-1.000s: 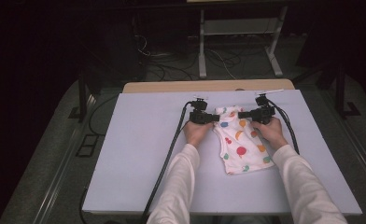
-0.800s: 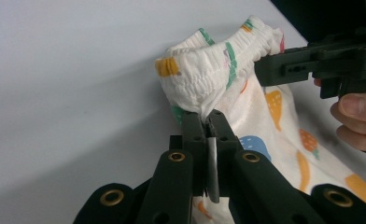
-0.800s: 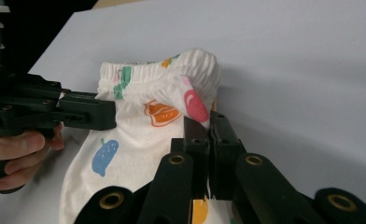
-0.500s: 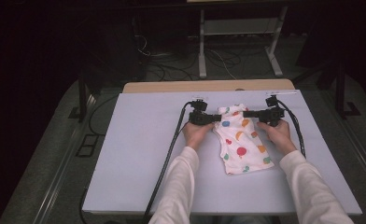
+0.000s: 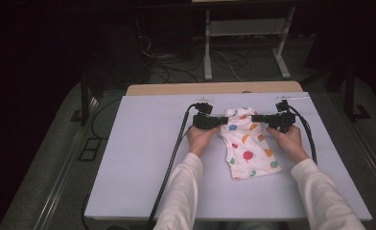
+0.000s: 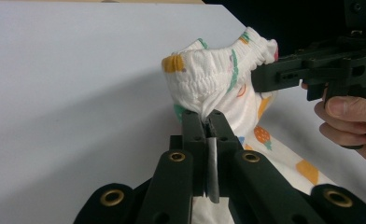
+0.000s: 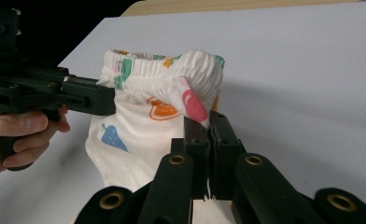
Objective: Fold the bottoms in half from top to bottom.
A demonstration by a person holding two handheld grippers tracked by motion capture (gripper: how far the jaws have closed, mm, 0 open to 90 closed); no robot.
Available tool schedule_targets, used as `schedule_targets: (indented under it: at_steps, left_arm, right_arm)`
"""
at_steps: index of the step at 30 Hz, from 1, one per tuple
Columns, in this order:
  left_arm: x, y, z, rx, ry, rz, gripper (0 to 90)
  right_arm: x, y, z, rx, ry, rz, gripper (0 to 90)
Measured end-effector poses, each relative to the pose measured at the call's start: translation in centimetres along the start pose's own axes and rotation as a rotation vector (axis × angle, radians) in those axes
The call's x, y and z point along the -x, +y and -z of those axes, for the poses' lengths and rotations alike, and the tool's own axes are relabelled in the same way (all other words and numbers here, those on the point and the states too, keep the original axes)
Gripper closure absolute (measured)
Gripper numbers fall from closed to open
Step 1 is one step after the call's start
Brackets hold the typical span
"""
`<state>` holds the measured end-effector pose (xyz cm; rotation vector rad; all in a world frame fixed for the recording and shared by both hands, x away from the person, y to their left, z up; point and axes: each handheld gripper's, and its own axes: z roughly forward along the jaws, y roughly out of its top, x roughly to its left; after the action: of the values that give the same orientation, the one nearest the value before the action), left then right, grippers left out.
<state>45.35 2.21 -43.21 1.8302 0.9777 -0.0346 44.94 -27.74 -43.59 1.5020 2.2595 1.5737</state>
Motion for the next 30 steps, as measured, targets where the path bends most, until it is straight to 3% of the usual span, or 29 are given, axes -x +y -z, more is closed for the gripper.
schedule_targets:
  at_steps: [5,30]
  left_arm:
    - [0.6,-0.1,0.3,0.005,-0.007,-0.012,87.6]
    - [3.4,-0.1,1.2,-0.002,-0.033,-0.049,87.6]
  right_arm:
    - [-0.3,-0.2,0.5,0.007,0.002,0.027,86.3]
    - [-0.9,-0.6,2.3,0.001,0.004,0.069,86.3]
